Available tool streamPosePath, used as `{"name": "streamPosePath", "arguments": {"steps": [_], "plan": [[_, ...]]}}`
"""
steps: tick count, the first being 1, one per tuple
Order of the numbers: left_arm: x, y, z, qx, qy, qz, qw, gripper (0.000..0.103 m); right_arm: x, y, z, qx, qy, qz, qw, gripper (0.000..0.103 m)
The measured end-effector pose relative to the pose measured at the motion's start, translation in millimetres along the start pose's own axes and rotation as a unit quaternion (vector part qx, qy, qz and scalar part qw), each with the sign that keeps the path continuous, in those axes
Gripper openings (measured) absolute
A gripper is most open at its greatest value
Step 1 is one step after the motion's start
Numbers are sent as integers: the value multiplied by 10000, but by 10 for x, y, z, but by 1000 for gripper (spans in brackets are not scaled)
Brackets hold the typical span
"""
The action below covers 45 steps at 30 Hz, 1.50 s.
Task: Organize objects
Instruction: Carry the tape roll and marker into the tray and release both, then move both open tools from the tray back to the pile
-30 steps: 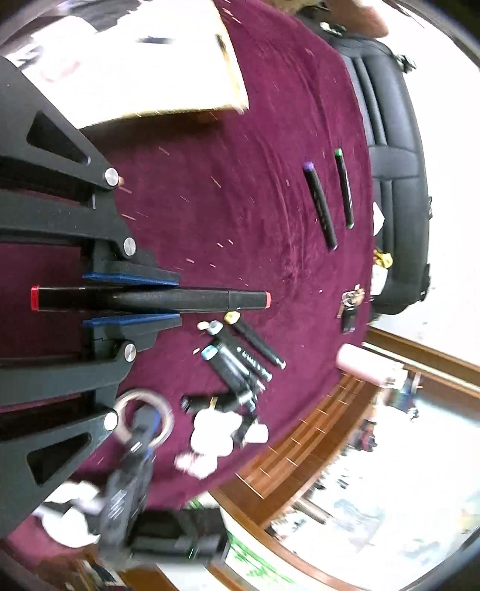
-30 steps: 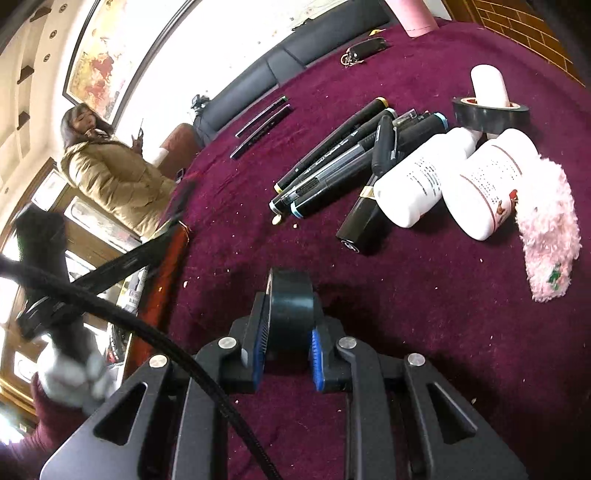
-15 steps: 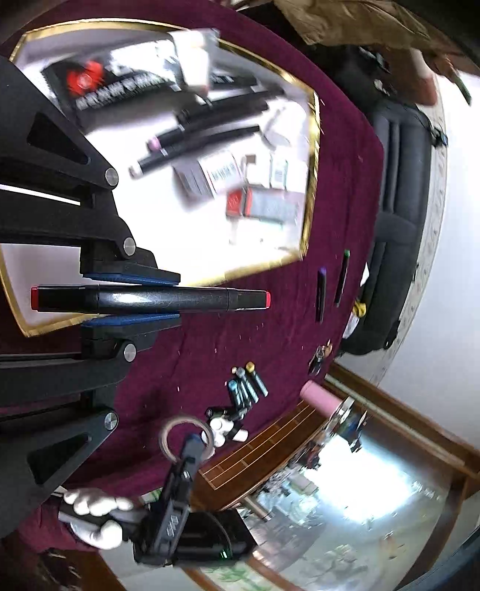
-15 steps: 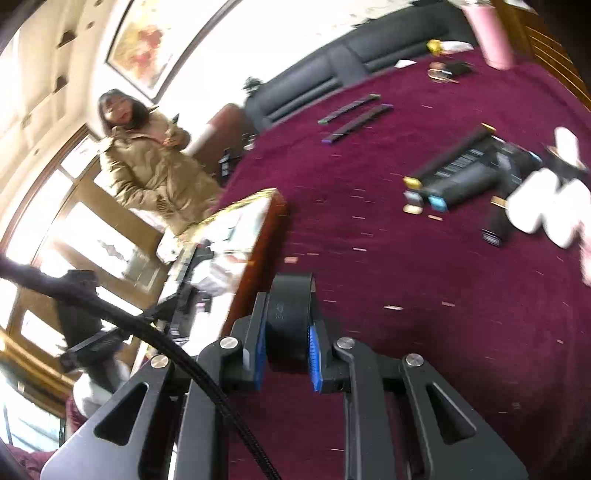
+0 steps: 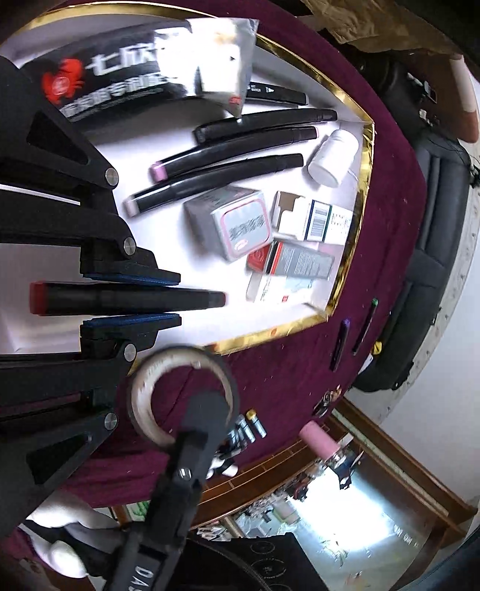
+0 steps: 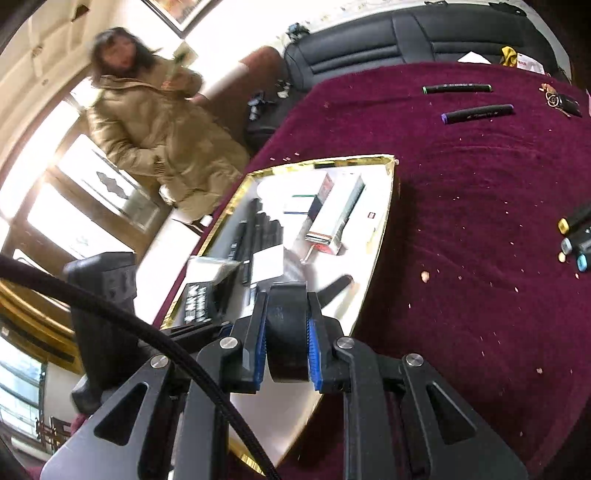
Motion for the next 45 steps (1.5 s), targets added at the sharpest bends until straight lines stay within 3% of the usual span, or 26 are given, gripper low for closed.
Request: {"name": "streamPosePath", "arguments": {"steps": [11, 18, 19, 21, 23, 28, 31, 34, 38, 40, 42, 45], "plan": [[178, -223, 52, 137, 361, -87, 9992, 11, -61, -386, 100, 384, 8, -602, 9975, 17], [115, -4, 29, -112, 354, -373, 9986, 14, -94, -491, 112, 471, 55, -783, 9958, 18], [99, 35, 37, -154, 328, -373, 9986, 16, -102, -495, 112, 465, 40, -813, 9956, 19], [61, 139, 9, -249, 283, -480, 9981, 39, -124, -501, 120, 487, 27, -868, 9950, 19], [36, 231, -11, -347, 257, -526, 9977, 53, -134, -457, 134, 439, 38, -954, 9945, 21], [28, 431, -48, -517, 341, -705, 9956, 60, -155, -247, 162, 167, -60, -921, 9956, 30], [27, 512, -42, -633, 412, -759, 9943, 62, -183, -57, 162, -59, -147, -886, 9959, 31], [16, 537, -48, -620, 442, -719, 9945, 75, -227, 140, 128, -261, -263, -861, 9956, 31], [-74, 570, -120, -608, 373, -789, 9943, 77, -344, 463, 46, -512, -431, -872, 9939, 31], [-142, 589, -143, -559, 379, -1085, 9918, 84, -443, 673, -4, -648, -523, -915, 9923, 31], [-230, 637, -160, -524, 503, -1614, 9842, 102, -556, 970, -52, -828, -608, -1046, 9892, 31], [-418, 775, -156, -527, 580, -2276, 9706, 101, -616, 1449, -67, -1095, -569, -1303, 9838, 31]]}}
Point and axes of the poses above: each gripper's, at about its wrist camera, not at the fingertips, and y roughly against the way its jaws point, x to its left, z to its top, the point moved 3 cm from there along -y, roughly the way its jaws point, and after that the axes turned 9 degrees about y, right-handed, at the moved point
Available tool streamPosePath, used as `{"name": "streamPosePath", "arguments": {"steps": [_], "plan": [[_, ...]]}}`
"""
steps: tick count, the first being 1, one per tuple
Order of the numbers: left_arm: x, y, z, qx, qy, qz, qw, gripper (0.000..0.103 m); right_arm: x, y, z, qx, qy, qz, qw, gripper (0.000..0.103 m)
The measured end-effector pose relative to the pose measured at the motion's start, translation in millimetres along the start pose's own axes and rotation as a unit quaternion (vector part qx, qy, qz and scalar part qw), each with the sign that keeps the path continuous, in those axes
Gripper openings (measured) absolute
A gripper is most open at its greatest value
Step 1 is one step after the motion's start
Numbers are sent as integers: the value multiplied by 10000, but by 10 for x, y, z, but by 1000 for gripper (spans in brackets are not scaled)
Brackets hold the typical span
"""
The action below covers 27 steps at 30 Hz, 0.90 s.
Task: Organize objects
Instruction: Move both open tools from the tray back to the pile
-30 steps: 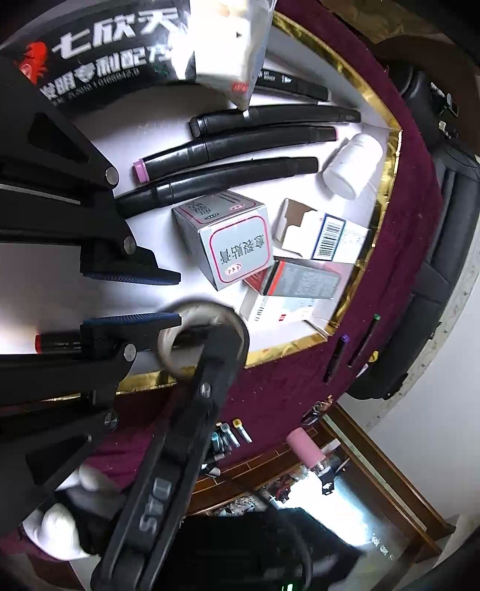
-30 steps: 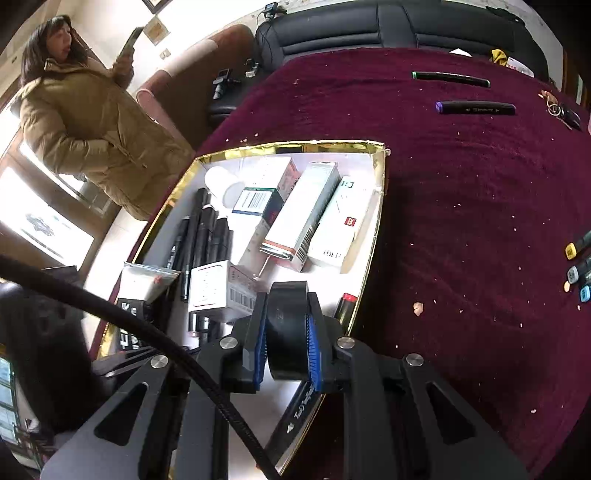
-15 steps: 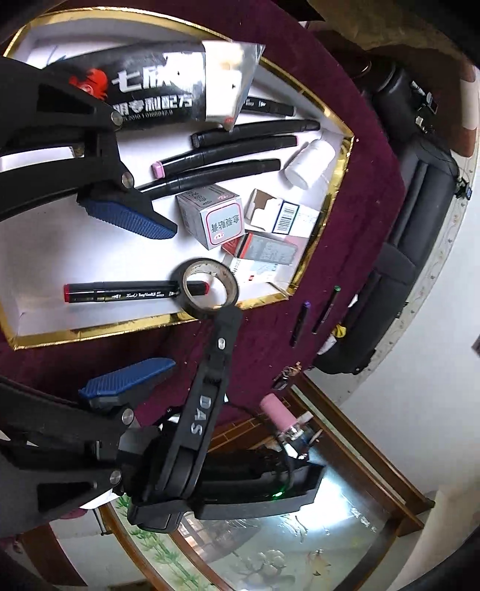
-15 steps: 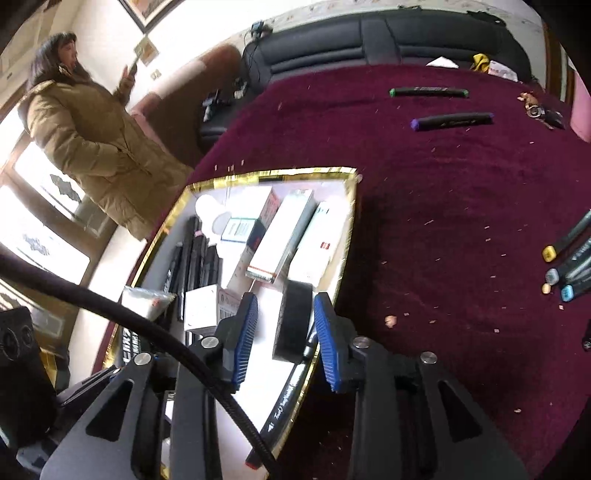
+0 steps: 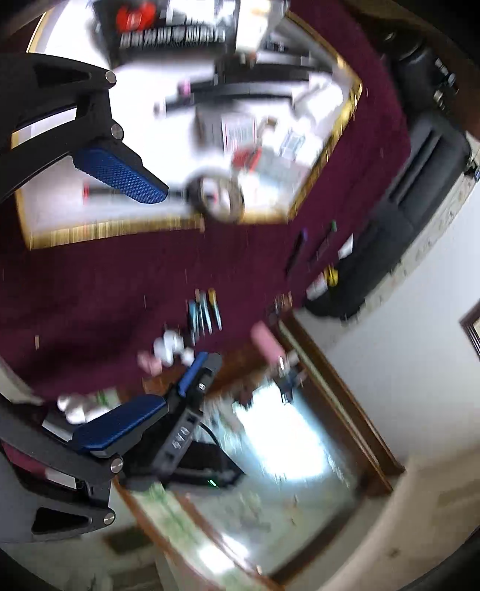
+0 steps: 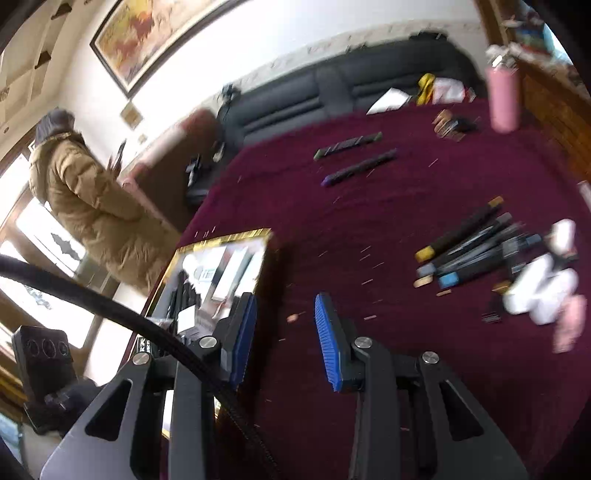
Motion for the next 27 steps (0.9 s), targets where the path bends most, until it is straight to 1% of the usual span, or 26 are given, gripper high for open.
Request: {"name": "streamPosePath", "arguments": {"steps": [1, 2, 4, 5, 6, 7, 8, 9, 10, 11, 12, 13, 14, 15, 16, 17, 18, 19, 21, 22, 23, 24, 25, 26, 27], "plan": [[-119, 25, 5, 43, -55, -175, 9998, 101, -34, 160, 43, -92, 51, -113, 9999, 31], [-232, 59, 13, 51, -117, -267, 9996, 101, -67, 432, 115, -242, 145, -251, 9993, 31], [-517, 181, 48, -35, -288, -454, 9985, 101, -67, 814, 217, -464, 306, -444, 9975, 31], [-686, 266, 65, -104, -430, -497, 9978, 101, -46, 1153, 296, -663, 462, -636, 9947, 32], [-883, 372, 64, -199, -595, -545, 9965, 101, -23, 1372, 342, -784, 562, -744, 9926, 36], [-1062, 481, 73, -289, -748, -612, 9949, 102, 8, 1588, 390, -892, 653, -845, 9903, 44], [-1261, 597, 74, -370, -924, -680, 9927, 102, 48, 1858, 445, -1029, 752, -970, 9871, 47], [-1478, 705, 95, -444, -1114, -741, 9900, 102, 112, 2181, 505, -1205, 875, -1151, 9821, 50], [-1696, 835, 91, -527, -1313, -783, 9868, 102, 169, 2416, 547, -1323, 972, -1293, 9779, 50], [-1902, 963, 87, -621, -1486, -793, 9838, 102, 240, 2685, 595, -1448, 1072, -1468, 9726, 53], [-2058, 1057, 93, -693, -1581, -823, 9815, 102, 336, 2986, 648, -1583, 1183, -1692, 9656, 55], [-2233, 1165, 100, -750, -1703, -904, 9784, 102, 413, 3197, 687, -1684, 1261, -1875, 9595, 61], [-2449, 1279, 121, -820, -1887, -934, 9741, 102, 505, 3437, 732, -1798, 1348, -2101, 9515, 63], [-2629, 1363, 154, -919, -2037, -870, 9708, 102, 618, 3718, 788, -1954, 1458, -2424, 9390, 65], [-2815, 1456, 200, -1055, -2180, -827, 9667, 102, 700, 3913, 837, -2055, 1559, -2704, 9276, 70], [-3016, 1555, 248, -1203, -2371, -799, 9607, 102, 848, 4215, 914, -2214, 1737, -3161, 9060, 74], [-3237, 1649, 305, -1373, -2614, -707, 9528, 102, 934, 4393, 981, -2349, 1838, -3472, 8891, 83], [-3424, 1730, 361, -1558, -2808, -566, 9453, 102, 1011, 4594, 1036, -2503, 1898, -3780, 8709, 84], [-3804, 1850, 587, -2035, -3064, -115, 9298, 102, 1178, 5002, 1214, -2736, 1931, -4374, 8346, 86], [-3964, 1904, 696, -2204, -3133, 89, 9237, 102, 1222, 5133, 1294, -2791, 1887, -4579, 8227, 93], [-4134, 1946, 828, -2393, -3206, 328, 9159, 102, 1256, 5249, 1396, -2815, 1819, -4788, 8115, 103], [-4296, 1971, 971, -2590, -3253, 575, 9076, 102, 1265, 5313, 1528, -2722, 1774, -4913, 8081, 103], [-4408, 1953, 1105, -2728, -3274, 772, 9013, 102, 1250, 5310, 1620, -2581, 1732, -4926, 8129, 103], [-4515, 1908, 1283, -2832, -3277, 979, 8960, 102, 1188, 5256, 1710, -2372, 1638, -4838, 8264, 103], [-4540, 1849, 1392, -2761, -3238, 1025, 8991, 102, 1100, 5127, 1780, -2151, 1573, -4601, 8469, 103]]}}
Point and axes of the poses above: each gripper's, at about its wrist camera, not at the fingertips, and y roughly against the way its jaws point, x to its left, z to its top, the point moved 3 cm from there along -y, roughly the way its jaws point, and after that the axes turned 9 degrees about y, right-handed, at the moved point
